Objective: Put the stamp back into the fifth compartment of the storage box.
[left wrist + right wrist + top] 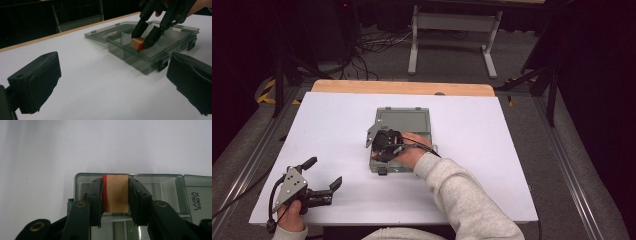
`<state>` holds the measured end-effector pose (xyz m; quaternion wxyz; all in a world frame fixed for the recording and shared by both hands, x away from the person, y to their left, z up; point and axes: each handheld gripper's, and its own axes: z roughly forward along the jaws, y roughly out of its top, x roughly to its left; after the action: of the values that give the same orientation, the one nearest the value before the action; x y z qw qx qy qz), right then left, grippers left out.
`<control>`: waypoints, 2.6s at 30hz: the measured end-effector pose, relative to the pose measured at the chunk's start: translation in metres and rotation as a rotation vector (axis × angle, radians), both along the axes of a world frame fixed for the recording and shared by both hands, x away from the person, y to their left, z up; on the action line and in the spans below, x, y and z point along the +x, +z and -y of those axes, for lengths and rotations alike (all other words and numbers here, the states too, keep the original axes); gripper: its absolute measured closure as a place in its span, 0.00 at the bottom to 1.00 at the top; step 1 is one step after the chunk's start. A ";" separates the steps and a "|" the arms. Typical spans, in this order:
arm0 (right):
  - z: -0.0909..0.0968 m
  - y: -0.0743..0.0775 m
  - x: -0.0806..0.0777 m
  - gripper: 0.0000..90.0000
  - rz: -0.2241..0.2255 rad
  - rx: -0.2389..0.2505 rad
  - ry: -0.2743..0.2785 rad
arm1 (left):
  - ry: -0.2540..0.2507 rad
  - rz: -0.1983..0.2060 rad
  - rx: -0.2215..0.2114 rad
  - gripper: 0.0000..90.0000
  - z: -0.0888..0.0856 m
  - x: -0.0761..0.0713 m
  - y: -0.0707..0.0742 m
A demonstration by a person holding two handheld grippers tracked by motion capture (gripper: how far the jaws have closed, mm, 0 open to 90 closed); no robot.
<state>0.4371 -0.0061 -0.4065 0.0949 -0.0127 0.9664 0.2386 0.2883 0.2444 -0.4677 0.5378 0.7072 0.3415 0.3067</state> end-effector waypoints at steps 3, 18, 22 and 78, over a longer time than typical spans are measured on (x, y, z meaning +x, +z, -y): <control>-0.001 -0.002 0.001 0.74 -0.007 -0.007 0.001 | 0.000 0.000 0.000 0.00 0.000 0.000 0.000; -0.004 -0.009 0.001 0.74 -0.036 -0.040 -0.008 | 0.000 0.000 0.000 0.00 0.000 0.000 0.000; -0.005 -0.011 0.001 0.74 -0.042 -0.046 -0.006 | 0.000 0.001 0.000 0.00 0.000 0.000 0.000; 0.044 0.053 -0.022 0.26 -0.011 0.221 -0.106 | 0.005 -0.006 0.005 0.00 0.000 -0.001 -0.001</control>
<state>0.4152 -0.0497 -0.3531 0.1028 0.0502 0.9340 0.3384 0.2873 0.2440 -0.4683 0.5344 0.7085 0.3442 0.3066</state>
